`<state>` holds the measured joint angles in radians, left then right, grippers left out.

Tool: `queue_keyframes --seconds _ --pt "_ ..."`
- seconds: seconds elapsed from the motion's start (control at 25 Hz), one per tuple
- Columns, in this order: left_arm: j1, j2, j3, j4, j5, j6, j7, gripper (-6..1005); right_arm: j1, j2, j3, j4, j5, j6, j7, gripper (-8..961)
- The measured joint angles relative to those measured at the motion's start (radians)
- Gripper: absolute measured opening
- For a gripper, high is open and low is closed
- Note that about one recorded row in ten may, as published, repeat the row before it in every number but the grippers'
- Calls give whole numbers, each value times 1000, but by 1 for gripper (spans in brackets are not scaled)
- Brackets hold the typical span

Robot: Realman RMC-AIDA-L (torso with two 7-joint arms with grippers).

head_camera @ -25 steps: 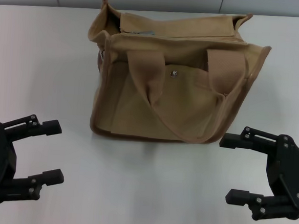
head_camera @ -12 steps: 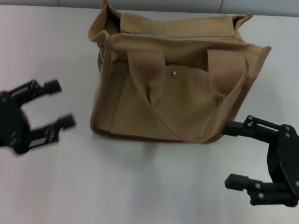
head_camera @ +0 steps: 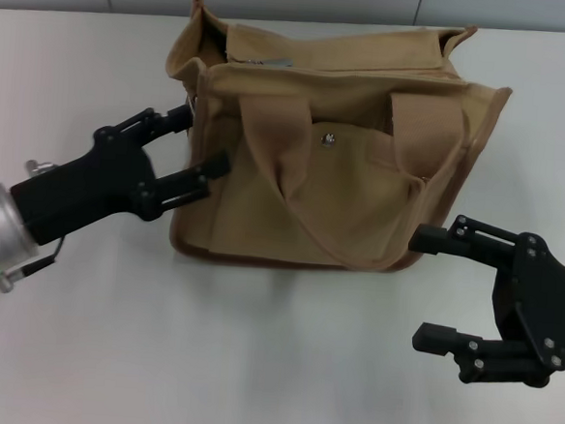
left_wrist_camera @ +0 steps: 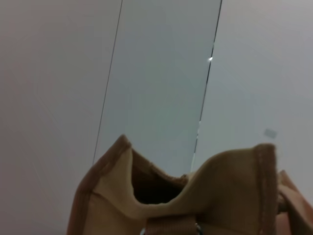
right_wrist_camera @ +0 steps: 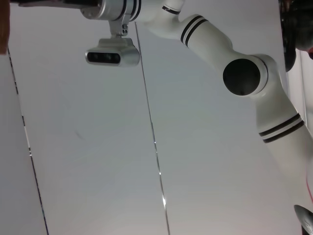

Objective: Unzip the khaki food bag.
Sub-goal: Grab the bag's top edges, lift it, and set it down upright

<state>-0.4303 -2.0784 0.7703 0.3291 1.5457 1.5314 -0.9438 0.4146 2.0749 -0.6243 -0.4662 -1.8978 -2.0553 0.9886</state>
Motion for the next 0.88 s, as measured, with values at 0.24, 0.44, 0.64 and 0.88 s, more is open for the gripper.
queue_keyframes --seconds 0.24,0.44,0.64,0.88 --pt "-19 0 -10 -41 -31 -21 17 713 -7 1 0 0 0 4 -4 840" --pt "-18 1 -5 -43 -39 -14 20 551 -7 1 0 0 0 11 -5 839" --pt "-21 0 -3 -43 -40 -8 21 414 -7 1 0 0 0 15 -6 839" --pt "-18 6 -11 -17 -56 9 17 267 -6 2 8 13 0 17 -6 839"
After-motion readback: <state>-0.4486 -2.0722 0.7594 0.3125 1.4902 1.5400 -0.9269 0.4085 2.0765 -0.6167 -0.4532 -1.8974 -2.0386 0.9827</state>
